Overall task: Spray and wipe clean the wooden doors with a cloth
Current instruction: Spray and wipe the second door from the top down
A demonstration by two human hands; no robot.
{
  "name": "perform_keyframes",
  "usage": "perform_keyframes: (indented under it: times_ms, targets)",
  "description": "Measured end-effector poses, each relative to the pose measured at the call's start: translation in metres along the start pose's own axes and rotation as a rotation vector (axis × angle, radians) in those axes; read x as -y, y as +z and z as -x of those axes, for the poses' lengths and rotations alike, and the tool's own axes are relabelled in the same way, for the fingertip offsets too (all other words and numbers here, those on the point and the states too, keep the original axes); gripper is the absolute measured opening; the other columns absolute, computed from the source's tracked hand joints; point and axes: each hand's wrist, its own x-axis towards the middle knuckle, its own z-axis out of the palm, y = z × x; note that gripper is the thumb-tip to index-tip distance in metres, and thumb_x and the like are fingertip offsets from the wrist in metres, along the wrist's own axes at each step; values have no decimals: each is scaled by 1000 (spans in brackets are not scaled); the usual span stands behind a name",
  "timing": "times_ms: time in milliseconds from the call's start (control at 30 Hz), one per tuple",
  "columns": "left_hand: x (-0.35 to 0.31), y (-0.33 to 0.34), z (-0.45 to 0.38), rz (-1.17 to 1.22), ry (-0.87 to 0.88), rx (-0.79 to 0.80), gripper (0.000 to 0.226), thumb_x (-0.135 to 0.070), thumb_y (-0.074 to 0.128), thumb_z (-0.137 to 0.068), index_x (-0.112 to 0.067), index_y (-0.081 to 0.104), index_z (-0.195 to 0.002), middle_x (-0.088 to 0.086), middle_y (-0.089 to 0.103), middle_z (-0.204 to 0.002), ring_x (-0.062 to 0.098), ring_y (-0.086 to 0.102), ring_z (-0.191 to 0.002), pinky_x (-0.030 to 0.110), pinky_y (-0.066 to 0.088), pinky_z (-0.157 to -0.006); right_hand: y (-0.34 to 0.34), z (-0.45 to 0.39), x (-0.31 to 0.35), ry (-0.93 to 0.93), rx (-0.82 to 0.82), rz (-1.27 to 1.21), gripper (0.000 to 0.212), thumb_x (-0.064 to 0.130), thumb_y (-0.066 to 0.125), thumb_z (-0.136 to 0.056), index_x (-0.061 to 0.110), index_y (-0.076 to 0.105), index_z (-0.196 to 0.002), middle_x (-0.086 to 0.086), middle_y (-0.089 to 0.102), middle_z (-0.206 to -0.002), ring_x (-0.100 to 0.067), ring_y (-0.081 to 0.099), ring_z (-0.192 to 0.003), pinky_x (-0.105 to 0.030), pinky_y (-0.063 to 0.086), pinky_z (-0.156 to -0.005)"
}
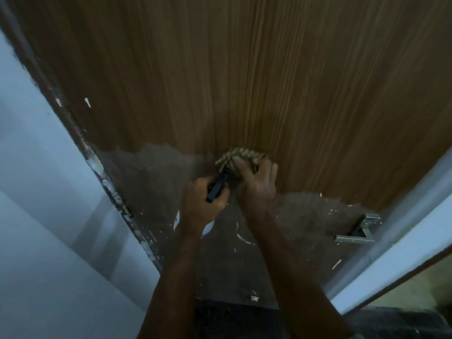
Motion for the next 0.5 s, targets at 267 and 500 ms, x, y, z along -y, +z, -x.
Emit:
perform_keyframes:
  times_ms: [267,500]
  targets:
    - [22,-29,0,-19,-2,-33,46,-30,68,-88,-35,36,-56,-10,36,-44,16,39,-39,25,26,-43,3,-16,31,80,31,-50,40,4,57,-94,21,73,-126,-19,54,-120,-29,51,-103,-31,51,-69]
    - [40,-51,9,-53,-18,-19,43,-26,72,-88,-34,42,-57,-13,38,-43,11,48,-42,16,25,-45,33,37,44,21,198,-44,36,23,72,-95,27,64,-130,-18,54,-123,-32,52,-105,-41,58,-67]
